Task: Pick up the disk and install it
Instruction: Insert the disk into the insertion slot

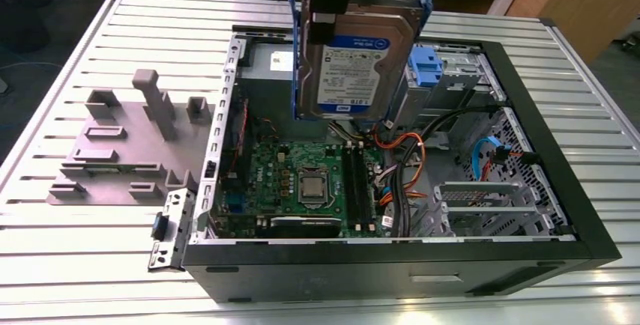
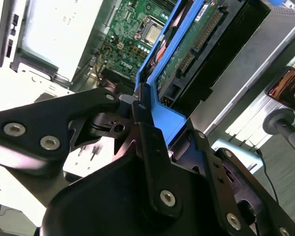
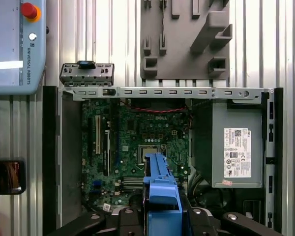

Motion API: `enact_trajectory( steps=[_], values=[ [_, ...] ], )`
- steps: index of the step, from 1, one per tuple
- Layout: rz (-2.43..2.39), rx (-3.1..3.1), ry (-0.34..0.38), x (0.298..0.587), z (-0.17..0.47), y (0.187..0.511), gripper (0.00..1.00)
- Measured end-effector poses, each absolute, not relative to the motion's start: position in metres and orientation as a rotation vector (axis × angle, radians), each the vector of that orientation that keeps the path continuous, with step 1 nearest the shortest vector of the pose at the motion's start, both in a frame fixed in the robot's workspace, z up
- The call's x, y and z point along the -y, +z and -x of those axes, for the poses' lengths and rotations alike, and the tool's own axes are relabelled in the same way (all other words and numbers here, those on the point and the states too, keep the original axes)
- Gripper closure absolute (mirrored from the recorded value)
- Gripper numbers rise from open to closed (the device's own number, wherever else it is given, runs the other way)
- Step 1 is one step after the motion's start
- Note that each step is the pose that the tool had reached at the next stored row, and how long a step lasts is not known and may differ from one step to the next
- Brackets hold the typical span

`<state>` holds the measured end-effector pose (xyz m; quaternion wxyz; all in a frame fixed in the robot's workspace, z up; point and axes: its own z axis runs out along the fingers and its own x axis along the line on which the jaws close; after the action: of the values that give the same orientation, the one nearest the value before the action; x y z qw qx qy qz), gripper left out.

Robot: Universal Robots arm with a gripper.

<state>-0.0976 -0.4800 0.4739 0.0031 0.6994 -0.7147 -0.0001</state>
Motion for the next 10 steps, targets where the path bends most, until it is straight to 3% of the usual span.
enact_trajectory(
  steps=[10],
  values=[
    [-2.193, 2.241, 0.0, 0.4875, 0.0903, 0.4726, 0.64]
  ],
)
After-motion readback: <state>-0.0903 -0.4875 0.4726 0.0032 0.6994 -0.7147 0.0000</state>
